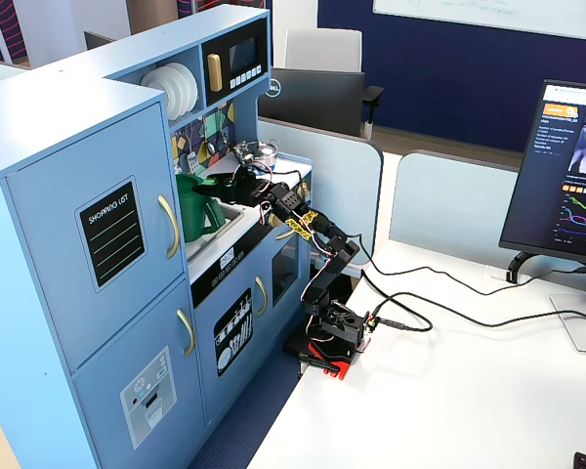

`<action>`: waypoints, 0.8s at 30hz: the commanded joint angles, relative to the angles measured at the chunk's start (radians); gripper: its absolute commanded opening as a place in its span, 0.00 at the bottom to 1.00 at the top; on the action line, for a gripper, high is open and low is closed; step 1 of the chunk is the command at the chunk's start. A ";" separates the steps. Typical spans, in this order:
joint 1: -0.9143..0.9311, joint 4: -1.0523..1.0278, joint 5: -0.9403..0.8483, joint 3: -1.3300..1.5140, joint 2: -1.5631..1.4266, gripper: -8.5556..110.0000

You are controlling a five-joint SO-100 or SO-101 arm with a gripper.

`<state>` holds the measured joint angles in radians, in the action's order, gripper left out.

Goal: Pick up the lid from the counter and put it on the green recipient

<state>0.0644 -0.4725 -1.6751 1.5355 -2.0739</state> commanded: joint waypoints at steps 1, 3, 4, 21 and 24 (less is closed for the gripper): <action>0.021 0.017 0.000 -0.044 -0.106 0.35; 0.023 -0.011 -0.005 -0.057 -0.163 0.36; 0.023 -0.043 -0.006 -0.061 -0.198 0.36; 0.017 -0.448 0.052 0.940 -0.887 0.23; -0.014 -0.422 0.069 1.143 -0.937 0.15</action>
<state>0.0813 -0.9342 -1.6352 2.4605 -2.9330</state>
